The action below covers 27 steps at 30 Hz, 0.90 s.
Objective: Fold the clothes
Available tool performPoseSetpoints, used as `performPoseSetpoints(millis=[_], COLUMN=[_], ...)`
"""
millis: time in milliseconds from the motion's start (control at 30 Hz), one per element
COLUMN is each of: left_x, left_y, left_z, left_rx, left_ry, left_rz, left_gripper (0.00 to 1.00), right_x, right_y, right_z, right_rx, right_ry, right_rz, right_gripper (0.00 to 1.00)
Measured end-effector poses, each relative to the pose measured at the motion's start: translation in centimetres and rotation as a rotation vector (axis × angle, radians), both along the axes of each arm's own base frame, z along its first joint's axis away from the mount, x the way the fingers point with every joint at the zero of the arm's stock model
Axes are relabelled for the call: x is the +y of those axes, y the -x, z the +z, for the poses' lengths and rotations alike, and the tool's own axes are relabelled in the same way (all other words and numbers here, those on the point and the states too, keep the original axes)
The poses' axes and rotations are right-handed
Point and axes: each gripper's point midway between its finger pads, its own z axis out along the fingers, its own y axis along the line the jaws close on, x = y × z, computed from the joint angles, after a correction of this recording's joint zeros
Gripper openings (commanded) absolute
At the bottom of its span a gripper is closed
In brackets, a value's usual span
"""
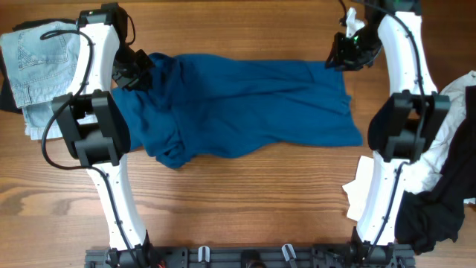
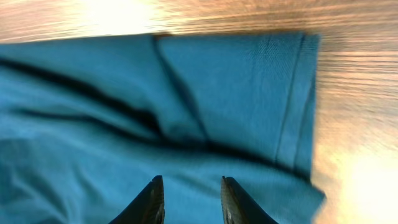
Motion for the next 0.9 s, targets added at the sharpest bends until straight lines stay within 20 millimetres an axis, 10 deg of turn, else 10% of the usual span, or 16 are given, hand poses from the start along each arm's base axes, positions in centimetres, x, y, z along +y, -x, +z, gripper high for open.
performPoseSetpoints(millis=[167,567,900], left_x=[-0.2,-0.3,-0.2], left_y=[0.2,0.4,0.0], left_z=[0.0,0.1,0.0], left_rx=[0.010,0.016,-0.001], left_ry=[0.008,0.016,0.014], left_rz=[0.001,0.001,0.001], left_gripper=[0.13,0.17,0.20], right_x=[0.7,2.1,3.6], right_y=[1.1,2.9,3.5], right_z=[-6.8,-6.7,-4.7], right_rx=[0.152,0.211,0.189], right_ry=[-0.053,-0.140,-0.168], right_rz=[-0.007,0.054,0.134], right_gripper=[0.34,0.05,0.12])
